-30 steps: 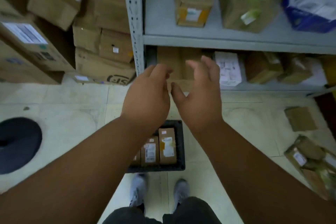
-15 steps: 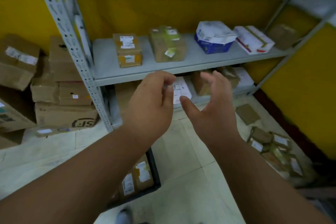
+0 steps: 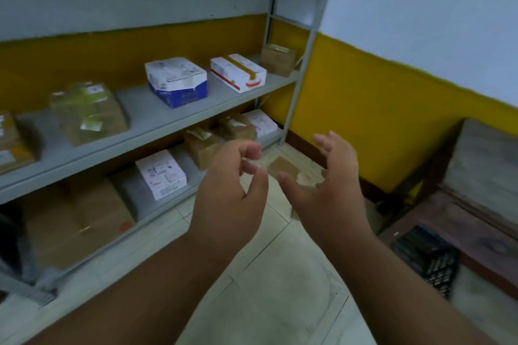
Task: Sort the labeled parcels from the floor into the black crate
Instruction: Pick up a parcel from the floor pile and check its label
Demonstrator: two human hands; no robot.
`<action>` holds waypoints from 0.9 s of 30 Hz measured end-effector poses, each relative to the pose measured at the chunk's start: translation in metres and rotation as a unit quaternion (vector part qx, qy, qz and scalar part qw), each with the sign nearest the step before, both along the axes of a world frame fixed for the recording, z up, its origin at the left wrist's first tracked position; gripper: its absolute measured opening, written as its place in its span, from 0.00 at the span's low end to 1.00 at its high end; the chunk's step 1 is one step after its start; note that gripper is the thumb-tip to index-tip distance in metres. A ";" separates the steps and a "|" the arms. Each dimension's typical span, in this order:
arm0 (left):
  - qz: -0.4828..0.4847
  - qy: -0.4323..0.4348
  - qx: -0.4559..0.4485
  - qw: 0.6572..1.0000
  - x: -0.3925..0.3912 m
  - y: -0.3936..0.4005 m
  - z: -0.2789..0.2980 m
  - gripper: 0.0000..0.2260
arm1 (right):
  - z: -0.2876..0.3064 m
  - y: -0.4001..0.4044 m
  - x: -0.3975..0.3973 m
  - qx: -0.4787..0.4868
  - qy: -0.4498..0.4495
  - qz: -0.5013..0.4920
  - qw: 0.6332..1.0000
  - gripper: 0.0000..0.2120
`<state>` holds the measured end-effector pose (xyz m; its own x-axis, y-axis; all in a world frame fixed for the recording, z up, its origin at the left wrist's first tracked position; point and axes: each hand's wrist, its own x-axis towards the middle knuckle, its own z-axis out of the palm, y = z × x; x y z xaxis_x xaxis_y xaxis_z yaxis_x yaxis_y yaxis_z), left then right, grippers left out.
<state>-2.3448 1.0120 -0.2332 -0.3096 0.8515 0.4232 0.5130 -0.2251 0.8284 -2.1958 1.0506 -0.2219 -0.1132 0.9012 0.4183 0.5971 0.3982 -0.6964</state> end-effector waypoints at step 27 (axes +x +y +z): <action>-0.245 0.068 -0.121 0.959 0.071 0.518 -0.081 0.16 | -0.093 0.408 0.110 -0.202 -0.067 -0.140 0.967 0.44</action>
<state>-2.2739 1.5300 -0.3143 0.1975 0.9592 0.2021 0.5024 -0.2761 0.8194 -2.0857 1.4587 -0.3152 0.1304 0.9912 0.0239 0.7375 -0.0808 -0.6704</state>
